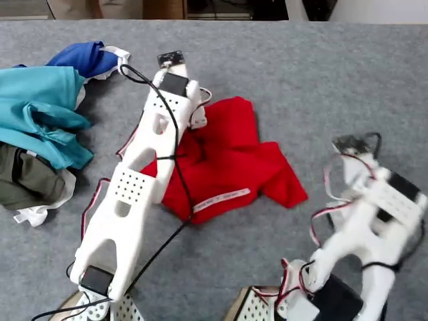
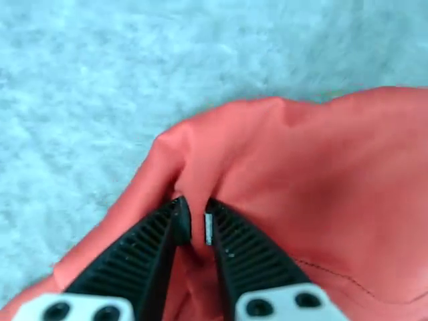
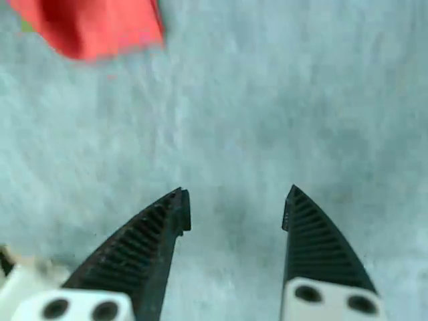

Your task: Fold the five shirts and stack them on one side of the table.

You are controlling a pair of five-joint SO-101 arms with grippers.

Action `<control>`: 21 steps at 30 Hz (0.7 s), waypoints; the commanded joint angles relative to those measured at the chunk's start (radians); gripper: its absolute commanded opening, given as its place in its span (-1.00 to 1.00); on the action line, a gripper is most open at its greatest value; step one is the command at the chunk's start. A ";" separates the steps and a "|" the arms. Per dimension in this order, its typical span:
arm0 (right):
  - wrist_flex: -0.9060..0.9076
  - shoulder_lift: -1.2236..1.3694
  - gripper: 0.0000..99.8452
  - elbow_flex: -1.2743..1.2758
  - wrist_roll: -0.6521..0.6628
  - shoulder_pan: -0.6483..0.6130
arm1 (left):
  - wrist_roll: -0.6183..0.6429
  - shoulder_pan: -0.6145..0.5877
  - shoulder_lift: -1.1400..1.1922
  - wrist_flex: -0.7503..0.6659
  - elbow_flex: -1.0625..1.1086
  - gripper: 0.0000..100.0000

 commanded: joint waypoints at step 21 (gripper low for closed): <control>-0.253 0.449 -0.52 -0.127 -0.546 -0.340 | -0.054 0.041 -0.209 0.011 0.249 -0.96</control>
